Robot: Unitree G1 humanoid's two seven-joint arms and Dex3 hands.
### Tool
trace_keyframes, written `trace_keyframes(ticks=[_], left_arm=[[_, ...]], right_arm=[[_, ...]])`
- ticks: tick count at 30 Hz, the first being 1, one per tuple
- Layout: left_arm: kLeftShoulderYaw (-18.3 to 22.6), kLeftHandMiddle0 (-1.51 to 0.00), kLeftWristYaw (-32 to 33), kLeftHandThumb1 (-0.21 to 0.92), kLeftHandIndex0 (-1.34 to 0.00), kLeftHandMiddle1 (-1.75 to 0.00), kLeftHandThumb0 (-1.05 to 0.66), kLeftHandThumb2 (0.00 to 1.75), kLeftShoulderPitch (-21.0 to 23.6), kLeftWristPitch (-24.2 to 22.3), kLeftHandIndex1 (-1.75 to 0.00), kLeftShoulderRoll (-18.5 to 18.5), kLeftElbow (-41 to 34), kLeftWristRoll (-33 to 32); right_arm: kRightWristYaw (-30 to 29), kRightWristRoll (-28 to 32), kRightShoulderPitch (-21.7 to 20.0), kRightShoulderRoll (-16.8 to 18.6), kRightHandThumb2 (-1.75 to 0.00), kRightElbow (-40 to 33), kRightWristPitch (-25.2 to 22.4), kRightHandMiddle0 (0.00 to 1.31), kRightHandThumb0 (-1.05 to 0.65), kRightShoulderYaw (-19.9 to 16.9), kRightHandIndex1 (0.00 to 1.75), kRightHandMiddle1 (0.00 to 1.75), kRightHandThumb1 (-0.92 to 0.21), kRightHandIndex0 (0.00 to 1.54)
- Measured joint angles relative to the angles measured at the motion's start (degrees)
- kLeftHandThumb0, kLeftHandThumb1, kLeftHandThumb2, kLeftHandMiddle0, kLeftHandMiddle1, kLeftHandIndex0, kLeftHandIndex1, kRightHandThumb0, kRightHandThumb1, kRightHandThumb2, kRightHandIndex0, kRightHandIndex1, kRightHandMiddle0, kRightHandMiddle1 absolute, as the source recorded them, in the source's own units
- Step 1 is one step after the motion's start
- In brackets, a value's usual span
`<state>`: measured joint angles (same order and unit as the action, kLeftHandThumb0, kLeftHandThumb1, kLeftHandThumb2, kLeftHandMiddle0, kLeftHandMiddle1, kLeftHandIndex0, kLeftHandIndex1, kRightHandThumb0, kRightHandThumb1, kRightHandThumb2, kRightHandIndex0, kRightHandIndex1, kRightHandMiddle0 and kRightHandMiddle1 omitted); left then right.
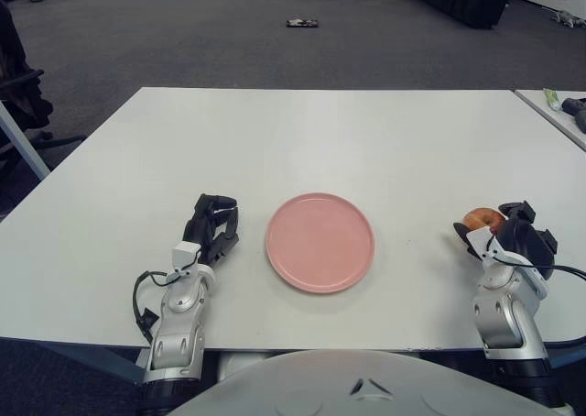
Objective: Put the apple into the plate.
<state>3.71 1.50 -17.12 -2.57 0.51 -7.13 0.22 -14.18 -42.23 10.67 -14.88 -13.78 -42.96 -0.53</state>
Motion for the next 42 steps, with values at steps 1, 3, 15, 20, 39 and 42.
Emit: trace_keyframes(ticks=[1,3,15,20,39,42], left_arm=[[0.00,-0.44,0.00,0.92,-0.19,-1.25,-0.35,0.53,-0.01,0.00,-1.75,0.00,0.00,0.01],[0.00,-0.44,0.02,0.92,-0.19,-1.25,-0.35,0.53,-0.01,0.00,-1.75,-0.01,0.00,0.04],[0.10,-0.46,0.24,0.92,-0.20,-1.30,-0.35,0.53,-0.02,0.58,-1.75,-0.29,0.08,0.08],[0.33,-0.46,0.36,0.92,-0.20,-1.30,-0.35,0.53,-0.18,1.18,-1.75,-0.52,0.20,0.08],[1.01,-0.49,0.49,0.92,-0.20,-1.33,-0.35,0.53,-0.24,2.19,-1.75,-0.72,0.81,0.03],[1.30,-0.50,0.57,0.92,-0.20,-1.34,-0.35,0.53,-0.24,2.18,-1.75,-0.80,0.82,0.00]], right_arm=[[-0.26,-0.12,0.00,0.00,-0.80,0.09,0.08,0.02,-0.83,0.00,1.47,1.67,-0.61,0.12],[-0.87,-0.31,0.00,-0.01,-0.83,0.20,0.17,0.03,-0.81,0.00,1.49,1.69,-0.59,0.12],[-8.06,-1.97,0.04,1.39,-1.19,0.42,1.74,0.50,-0.49,-1.00,1.73,1.74,-0.39,0.29],[-12.72,-2.30,0.12,2.25,-1.32,0.43,4.22,0.61,-0.49,-2.16,1.74,1.75,-0.30,0.58],[-27.30,3.33,1.60,4.68,-1.69,3.78,24.87,0.67,-0.01,-8.62,1.63,1.75,0.05,0.92],[-28.33,3.71,1.60,4.79,-1.68,4.65,27.05,0.67,-0.01,-9.20,1.58,1.75,0.05,0.93]])
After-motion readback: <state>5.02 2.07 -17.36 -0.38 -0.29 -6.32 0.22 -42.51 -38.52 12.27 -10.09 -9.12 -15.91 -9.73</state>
